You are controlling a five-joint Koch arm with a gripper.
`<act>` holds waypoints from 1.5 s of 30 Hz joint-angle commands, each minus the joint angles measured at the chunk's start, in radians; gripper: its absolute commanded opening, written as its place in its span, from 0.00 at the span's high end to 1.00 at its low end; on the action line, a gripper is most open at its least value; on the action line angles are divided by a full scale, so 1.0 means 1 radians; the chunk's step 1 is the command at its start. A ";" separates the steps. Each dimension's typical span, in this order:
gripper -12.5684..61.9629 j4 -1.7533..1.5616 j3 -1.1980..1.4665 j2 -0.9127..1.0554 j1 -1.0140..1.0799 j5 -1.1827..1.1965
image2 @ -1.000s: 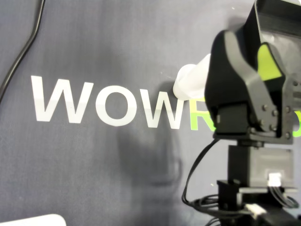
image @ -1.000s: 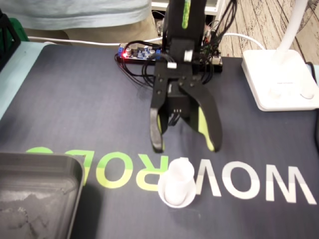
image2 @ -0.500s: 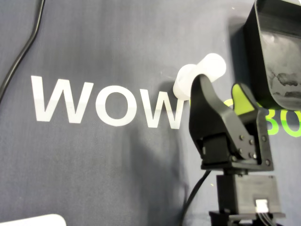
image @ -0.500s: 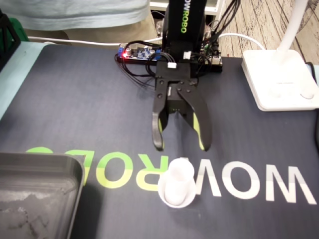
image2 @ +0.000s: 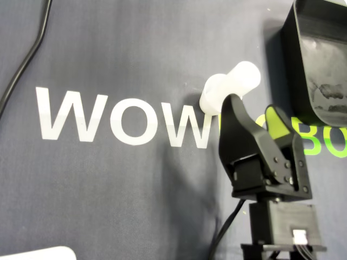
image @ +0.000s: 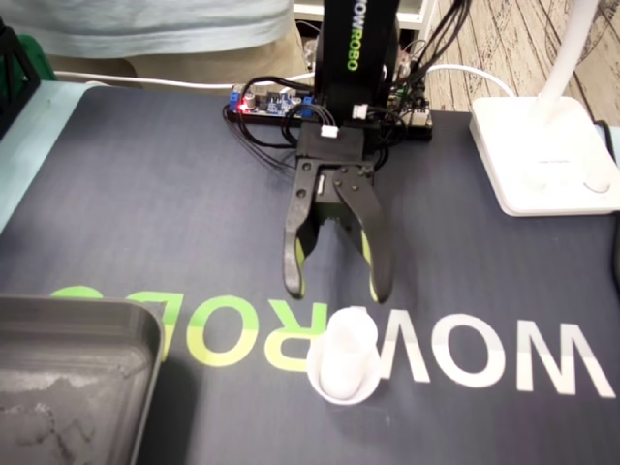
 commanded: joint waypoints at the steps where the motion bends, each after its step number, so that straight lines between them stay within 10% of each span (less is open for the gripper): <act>1: 0.39 -0.095 -0.034 -0.012 0.000 -0.005; 45: 0.48 -0.097 -0.362 -0.325 -0.091 -0.109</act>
